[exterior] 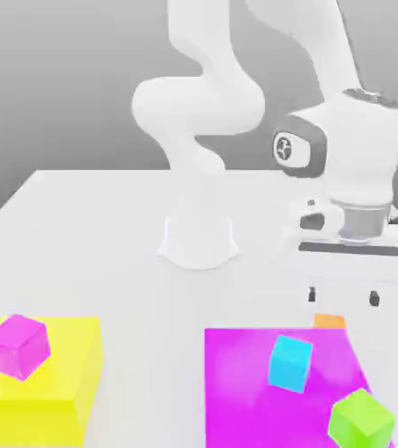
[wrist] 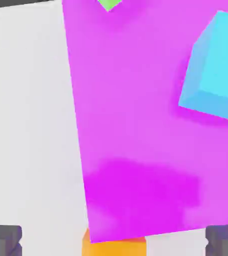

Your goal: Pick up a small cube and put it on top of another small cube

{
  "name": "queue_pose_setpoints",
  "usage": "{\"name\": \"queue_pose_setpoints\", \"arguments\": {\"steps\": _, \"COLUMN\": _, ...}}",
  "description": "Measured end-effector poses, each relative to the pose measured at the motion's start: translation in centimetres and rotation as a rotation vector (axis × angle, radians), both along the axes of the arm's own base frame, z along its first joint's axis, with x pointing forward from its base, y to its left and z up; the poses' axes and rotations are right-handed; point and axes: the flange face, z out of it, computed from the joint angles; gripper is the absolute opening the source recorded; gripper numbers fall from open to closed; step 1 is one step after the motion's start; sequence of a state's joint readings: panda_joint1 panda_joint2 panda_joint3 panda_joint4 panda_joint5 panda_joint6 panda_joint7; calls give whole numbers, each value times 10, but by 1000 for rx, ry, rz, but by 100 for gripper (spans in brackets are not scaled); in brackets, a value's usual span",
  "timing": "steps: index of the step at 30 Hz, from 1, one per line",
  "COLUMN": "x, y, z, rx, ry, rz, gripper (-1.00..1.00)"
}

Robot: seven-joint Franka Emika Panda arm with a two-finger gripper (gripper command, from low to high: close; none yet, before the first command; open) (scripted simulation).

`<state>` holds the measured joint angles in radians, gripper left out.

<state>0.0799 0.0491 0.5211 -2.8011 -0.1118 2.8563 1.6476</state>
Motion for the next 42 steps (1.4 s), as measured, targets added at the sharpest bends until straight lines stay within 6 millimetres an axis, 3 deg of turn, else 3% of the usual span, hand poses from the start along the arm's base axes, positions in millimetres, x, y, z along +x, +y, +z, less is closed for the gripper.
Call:
{"name": "queue_pose_setpoints", "arguments": {"steps": 10, "x": -5, "y": 1, "z": -63, "rx": 3, "ry": 16, "rz": -11, "gripper": 0}}
{"name": "queue_pose_setpoints", "arguments": {"steps": 11, "x": -6, "y": 0, "z": -68, "rx": 1, "ry": 16, "rz": -10, "gripper": -100}}
{"name": "queue_pose_setpoints", "arguments": {"steps": 17, "x": -6, "y": -1, "z": -70, "rx": 2, "ry": 15, "rz": -10, "gripper": -100}}
{"name": "queue_pose_setpoints", "arguments": {"steps": 30, "x": -2, "y": -2, "z": -4, "rx": -5, "ry": 12, "rz": 21, "gripper": -100}}
{"name": "queue_pose_setpoints", "arguments": {"steps": 35, "x": 42, "y": -24, "z": 20, "rx": -88, "ry": 5, "rz": 212, "gripper": -100}}
{"name": "queue_pose_setpoints", "arguments": {"steps": 38, "x": 81, "y": -53, "z": 45, "rx": -124, "ry": 6, "rz": 176, "gripper": -100}}
{"name": "queue_pose_setpoints", "arguments": {"steps": 40, "x": 102, "y": -87, "z": 56, "rx": -122, "ry": 9, "rz": 65, "gripper": -100}}
{"name": "queue_pose_setpoints", "arguments": {"steps": 42, "x": 125, "y": -151, "z": 66, "rx": -112, "ry": 16, "rz": -120, "gripper": -100}}
